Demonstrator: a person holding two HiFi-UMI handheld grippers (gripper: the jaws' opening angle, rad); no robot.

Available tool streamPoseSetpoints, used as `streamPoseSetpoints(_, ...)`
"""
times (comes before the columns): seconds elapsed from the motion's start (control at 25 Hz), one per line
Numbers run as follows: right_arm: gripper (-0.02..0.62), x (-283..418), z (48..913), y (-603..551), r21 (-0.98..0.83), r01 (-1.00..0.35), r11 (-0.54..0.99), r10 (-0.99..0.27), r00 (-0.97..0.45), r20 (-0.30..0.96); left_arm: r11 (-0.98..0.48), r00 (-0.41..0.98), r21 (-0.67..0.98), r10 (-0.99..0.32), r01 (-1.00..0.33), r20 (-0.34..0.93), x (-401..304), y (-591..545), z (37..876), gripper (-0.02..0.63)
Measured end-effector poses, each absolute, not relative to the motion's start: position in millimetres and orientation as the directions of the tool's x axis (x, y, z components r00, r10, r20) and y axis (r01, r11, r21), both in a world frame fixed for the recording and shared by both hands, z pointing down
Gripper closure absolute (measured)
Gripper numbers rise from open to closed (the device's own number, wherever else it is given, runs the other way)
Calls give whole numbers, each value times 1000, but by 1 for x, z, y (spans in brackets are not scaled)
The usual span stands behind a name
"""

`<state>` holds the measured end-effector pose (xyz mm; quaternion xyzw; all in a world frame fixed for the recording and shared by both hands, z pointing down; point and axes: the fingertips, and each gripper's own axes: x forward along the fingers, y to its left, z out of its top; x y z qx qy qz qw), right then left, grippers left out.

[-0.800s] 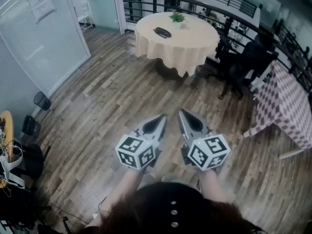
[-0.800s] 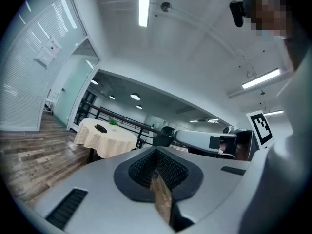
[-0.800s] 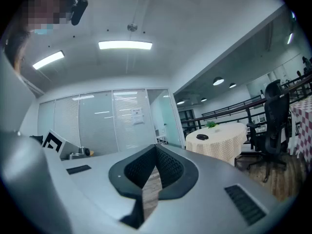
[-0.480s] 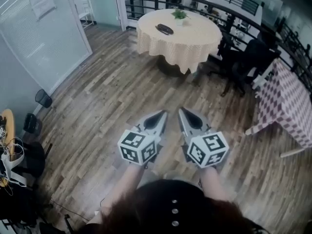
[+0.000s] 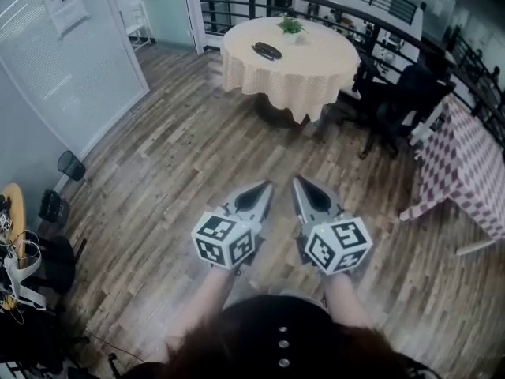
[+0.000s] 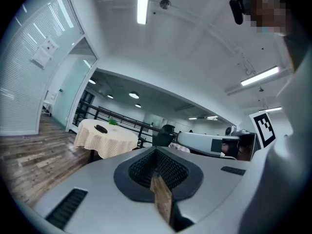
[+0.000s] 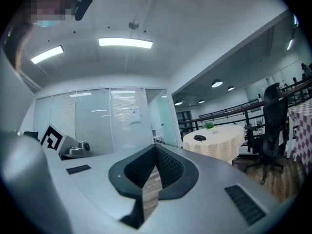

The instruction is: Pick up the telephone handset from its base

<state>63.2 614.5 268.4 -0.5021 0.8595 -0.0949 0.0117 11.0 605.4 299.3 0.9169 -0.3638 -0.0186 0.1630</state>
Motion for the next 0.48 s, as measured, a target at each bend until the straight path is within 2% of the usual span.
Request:
streamPoseSetpoints(0.24, 586, 53, 272, 601, -163, -866, 472, -867, -490, 94, -734, 782, 292, -614, -614, 101, 11, 597, 305, 600)
streamPoseSetpoints(0.48, 586, 51, 285, 582, -166, -878, 449, -873, -471, 126, -727, 783, 307, -610, -615, 123, 10, 575, 317, 600)
